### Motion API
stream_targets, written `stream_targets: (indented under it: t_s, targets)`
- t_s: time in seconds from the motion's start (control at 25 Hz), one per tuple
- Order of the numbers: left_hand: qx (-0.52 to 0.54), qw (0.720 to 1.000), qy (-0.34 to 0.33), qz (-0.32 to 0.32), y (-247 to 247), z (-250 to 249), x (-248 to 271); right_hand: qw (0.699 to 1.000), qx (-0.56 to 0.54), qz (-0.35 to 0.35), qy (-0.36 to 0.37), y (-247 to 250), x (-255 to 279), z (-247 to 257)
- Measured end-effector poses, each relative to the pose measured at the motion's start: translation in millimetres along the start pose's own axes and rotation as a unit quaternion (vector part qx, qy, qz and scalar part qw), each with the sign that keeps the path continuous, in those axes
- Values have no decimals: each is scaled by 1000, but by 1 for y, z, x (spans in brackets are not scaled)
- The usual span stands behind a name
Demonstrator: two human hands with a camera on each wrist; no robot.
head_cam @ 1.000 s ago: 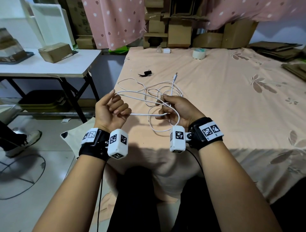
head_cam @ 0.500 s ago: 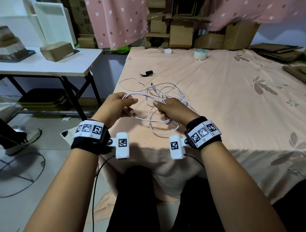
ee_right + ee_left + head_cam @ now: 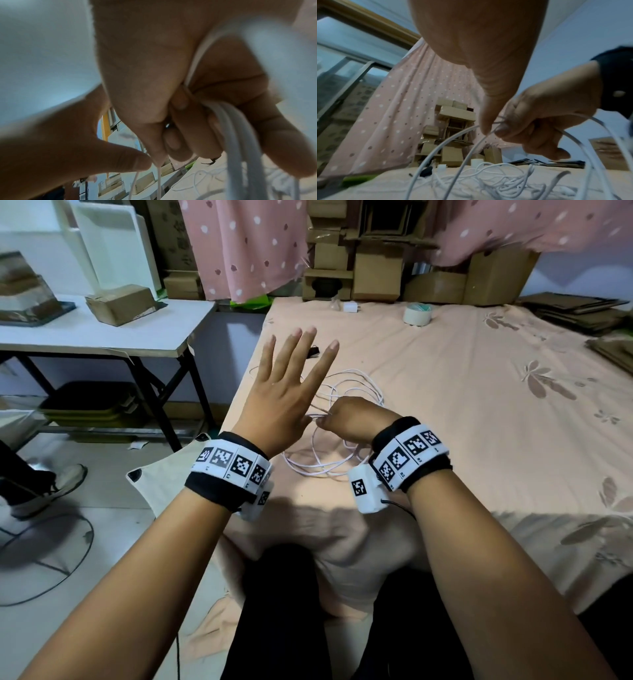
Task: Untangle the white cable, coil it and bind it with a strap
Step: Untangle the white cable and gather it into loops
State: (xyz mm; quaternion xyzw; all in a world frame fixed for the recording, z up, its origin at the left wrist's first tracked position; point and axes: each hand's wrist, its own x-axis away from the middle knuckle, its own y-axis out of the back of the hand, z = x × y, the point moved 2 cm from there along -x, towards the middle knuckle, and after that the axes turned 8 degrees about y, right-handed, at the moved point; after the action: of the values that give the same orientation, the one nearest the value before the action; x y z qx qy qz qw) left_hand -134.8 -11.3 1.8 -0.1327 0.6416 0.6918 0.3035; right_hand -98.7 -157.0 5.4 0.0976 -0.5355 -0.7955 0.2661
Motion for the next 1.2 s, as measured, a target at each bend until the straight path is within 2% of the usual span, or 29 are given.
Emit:
stream_targets:
  t_s: [0.04, 0.08, 0.12, 0.16, 0.2, 0.24, 0.32, 0.4, 0.44, 0.52, 0.6, 0.68, 0.72, 0.76, 0.8, 0.88, 0.96, 1.08, 1.2]
  targets:
    - [-31, 1000, -6, -4, 3, -4, -1, 1000, 25, 1, 1, 2, -1, 2]
    - [-30, 999, -8, 25, 4, -8, -2, 999, 44, 1, 9, 2, -3, 3]
    - [23, 995, 10, 92, 4, -11, -3, 998, 63, 2, 23, 4, -5, 8]
    - [121, 973, 59, 189, 3, -13, -5, 996, 75, 1, 39, 5, -7, 11]
    - [211, 930, 107, 281, 0, -13, -6, 995, 83, -7, 52, 7, -8, 14]
    - [262, 899, 146, 318, -4, -12, -7, 995, 81, -22, 57, 9, -10, 15]
    - [290, 889, 196, 295, -7, -5, -10, 995, 48, -69, 61, 13, -11, 12]
    - [317, 876, 246, 269, -10, 8, -9, 986, -60, -136, 70, 15, -14, 2]
    - [346, 856, 278, 265, -12, 15, -8, 975, -136, -160, 69, 14, -14, -3]
    - [448, 785, 349, 248, -14, 25, -5, 938, -288, -186, 60, 8, -13, -13]
    - [549, 684, 422, 228, -17, 33, -1, 878, -434, -194, 61, 0, -11, -21]
    - [618, 590, 465, 232, -20, 36, 5, 816, -544, -186, 60, -6, -9, -26]
    - [640, 558, 474, 233, -21, 36, 8, 802, -567, -175, 62, -10, -10, -27]
    - [654, 539, 479, 231, -21, 36, 10, 800, -573, -161, 69, -13, -10, -27]
    - [657, 533, 483, 228, -22, 34, 11, 813, -559, -145, 73, -16, -12, -26]
    - [650, 543, 485, 216, -23, 30, 10, 848, -510, -124, 71, -24, -14, -22]
    - [645, 554, 488, 197, -22, 28, 9, 866, -478, -140, 46, -29, -19, -19]
    - [647, 552, 501, 159, -20, 33, 10, 872, -448, -196, -5, -33, -26, -30]
    - [646, 552, 511, 133, -20, 35, 12, 872, -445, -203, -30, -35, -27, -37]
